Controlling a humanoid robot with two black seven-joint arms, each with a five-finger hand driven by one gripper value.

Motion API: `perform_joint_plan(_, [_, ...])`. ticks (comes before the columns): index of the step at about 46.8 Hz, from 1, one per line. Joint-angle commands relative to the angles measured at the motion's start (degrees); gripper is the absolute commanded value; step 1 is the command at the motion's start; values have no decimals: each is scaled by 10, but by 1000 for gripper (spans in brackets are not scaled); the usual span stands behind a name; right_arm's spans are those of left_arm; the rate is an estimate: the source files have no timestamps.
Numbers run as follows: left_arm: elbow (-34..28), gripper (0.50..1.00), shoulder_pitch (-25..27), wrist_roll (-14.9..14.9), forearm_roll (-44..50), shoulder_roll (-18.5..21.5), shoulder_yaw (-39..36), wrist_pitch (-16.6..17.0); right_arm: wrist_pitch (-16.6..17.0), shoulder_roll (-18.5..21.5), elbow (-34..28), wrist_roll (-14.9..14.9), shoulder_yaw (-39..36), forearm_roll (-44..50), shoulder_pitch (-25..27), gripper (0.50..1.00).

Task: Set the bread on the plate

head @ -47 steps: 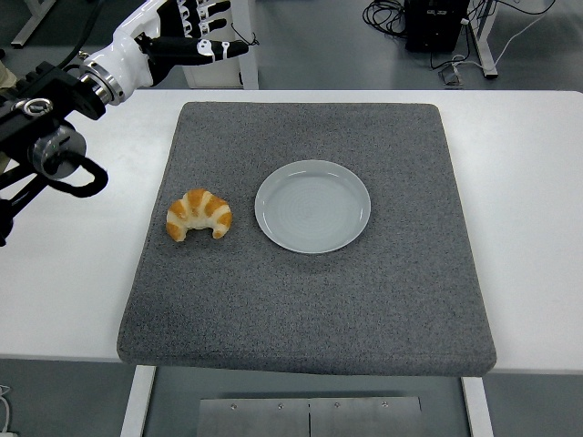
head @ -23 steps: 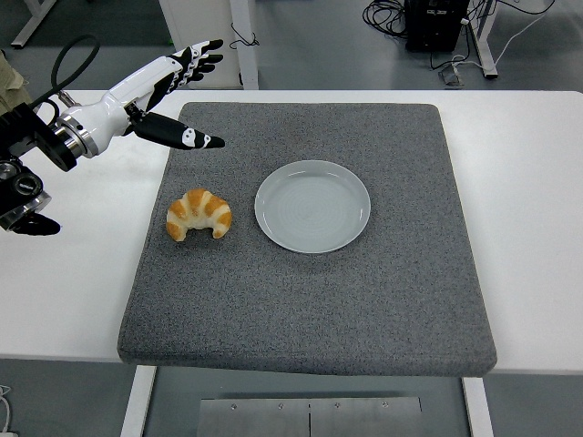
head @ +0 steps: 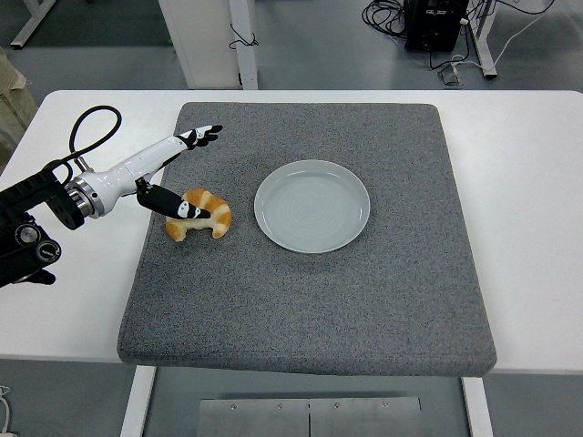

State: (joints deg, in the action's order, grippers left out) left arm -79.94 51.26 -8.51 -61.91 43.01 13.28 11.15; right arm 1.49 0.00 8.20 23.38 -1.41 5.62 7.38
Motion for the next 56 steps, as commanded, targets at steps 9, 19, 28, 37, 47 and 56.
perform_joint_plan(9, [0, 968, 0, 19, -29, 1, -9, 0, 0, 0, 0, 0, 0, 0, 0, 1000])
perform_joint_plan(19, [7, 969, -10, 17, -61, 3, -10, 1, 0, 0, 0, 0, 0, 0, 0, 1000])
perform_joint_plan(28, [33, 969, -17, 14, -86, -6, -9, 2, 0, 0, 0, 0, 0, 0, 0, 1000])
perform_joint_plan(37, [54, 969, -20, 12, -86, -28, -9, 5, 0, 0, 0, 0, 0, 0, 0, 1000])
perform_joint_plan(47, [73, 969, -20, 11, -85, -47, -9, 6, 0, 0, 0, 0, 0, 0, 0, 1000])
perform_joint_plan(56, [95, 969, -22, 10, -85, -70, -9, 7, 0, 0, 0, 0, 0, 0, 0, 1000])
